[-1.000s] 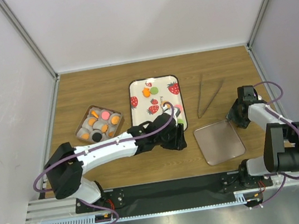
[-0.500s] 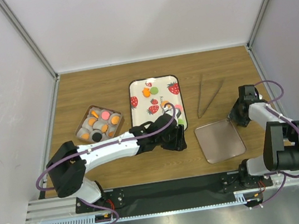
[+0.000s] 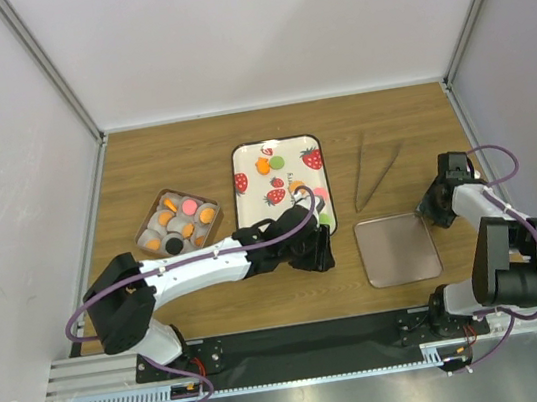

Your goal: Pack the cookies

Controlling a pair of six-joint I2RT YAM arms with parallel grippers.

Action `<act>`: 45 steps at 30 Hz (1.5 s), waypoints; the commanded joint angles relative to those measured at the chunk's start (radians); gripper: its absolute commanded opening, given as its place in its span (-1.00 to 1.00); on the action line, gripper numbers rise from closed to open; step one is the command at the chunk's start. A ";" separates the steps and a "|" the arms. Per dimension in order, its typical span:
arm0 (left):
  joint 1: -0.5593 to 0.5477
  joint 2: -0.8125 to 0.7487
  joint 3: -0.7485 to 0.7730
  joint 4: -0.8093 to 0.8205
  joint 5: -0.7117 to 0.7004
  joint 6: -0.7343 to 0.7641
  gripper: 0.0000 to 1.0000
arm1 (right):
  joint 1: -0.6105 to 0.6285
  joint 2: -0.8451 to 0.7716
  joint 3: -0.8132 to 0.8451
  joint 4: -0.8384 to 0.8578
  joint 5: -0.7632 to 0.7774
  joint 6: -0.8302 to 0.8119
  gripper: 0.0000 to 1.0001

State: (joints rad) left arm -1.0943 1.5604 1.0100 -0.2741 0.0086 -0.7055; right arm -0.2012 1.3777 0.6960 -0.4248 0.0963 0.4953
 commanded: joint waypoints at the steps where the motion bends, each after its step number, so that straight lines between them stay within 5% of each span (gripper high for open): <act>1: 0.007 0.000 -0.007 0.035 0.016 0.011 0.08 | -0.004 0.003 -0.006 -0.003 0.000 -0.024 -0.07; 45: 0.017 0.004 -0.007 0.039 0.033 0.008 0.08 | 0.009 -0.057 0.065 -0.130 0.046 -0.049 -0.87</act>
State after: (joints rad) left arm -1.0832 1.5673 1.0004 -0.2630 0.0315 -0.7059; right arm -0.1871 1.3365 0.7162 -0.5224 0.1261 0.4572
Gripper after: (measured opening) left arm 0.540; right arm 0.090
